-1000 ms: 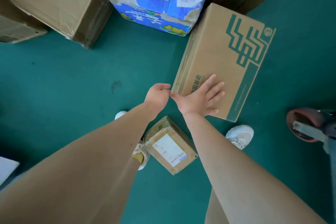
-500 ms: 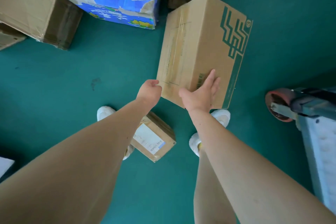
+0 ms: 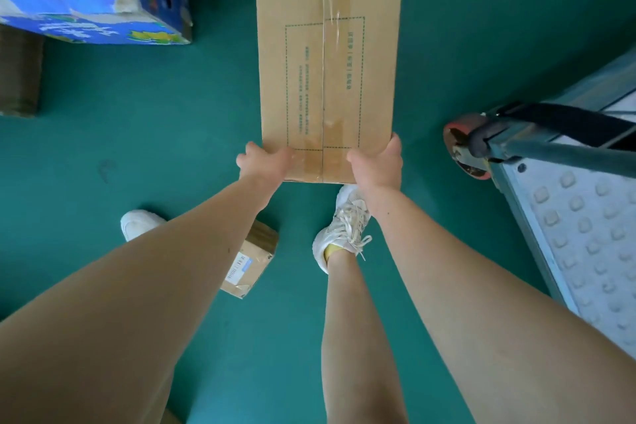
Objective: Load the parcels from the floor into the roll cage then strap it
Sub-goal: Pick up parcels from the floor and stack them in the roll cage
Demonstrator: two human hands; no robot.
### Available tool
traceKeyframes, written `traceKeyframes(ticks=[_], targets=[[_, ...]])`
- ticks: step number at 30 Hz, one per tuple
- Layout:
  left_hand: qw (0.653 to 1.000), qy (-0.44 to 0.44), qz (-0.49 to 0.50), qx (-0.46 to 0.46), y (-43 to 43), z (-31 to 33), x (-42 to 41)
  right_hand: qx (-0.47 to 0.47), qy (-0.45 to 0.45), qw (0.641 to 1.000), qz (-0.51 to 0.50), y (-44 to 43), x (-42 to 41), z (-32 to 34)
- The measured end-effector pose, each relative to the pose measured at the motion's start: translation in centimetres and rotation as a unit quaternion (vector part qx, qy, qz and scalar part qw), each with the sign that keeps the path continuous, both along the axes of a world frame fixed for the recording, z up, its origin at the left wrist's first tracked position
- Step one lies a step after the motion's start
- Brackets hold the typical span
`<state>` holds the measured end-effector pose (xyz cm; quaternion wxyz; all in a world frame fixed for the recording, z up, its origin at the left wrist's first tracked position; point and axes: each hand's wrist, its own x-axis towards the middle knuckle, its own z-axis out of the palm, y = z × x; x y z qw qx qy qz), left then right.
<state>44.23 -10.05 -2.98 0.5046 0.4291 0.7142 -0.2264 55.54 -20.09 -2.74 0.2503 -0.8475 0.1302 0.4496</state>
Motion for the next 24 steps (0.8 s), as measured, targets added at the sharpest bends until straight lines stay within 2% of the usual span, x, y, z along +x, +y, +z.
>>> traceKeyframes(ticks=[6, 11, 14, 18, 24], targets=[[0.997, 0.056, -0.005, 0.058, -0.2, 1.4, 2.6, 0.008, 0.058, 0.998, -0.034, -1.5, 1.6, 1.1], [0.992, 0.023, -0.017, 0.124, 0.8, 5.5, 3.7, 0.028, 0.051, 0.994, -0.089, -1.5, 2.5, 4.6], [0.993, -0.015, -0.003, 0.114, 1.5, 8.9, 3.8, 0.037, 0.062, 0.989, -0.125, -1.6, 2.1, 7.6], [0.993, -0.039, -0.081, 0.083, 2.8, 13.9, 2.9, 0.050, 0.092, 0.976, -0.190, -2.3, 0.1, 12.7], [0.984, -0.070, -0.146, 0.071, 3.5, 24.1, 1.4, 0.104, 0.085, 0.951, -0.278, -2.9, -3.8, 23.3]])
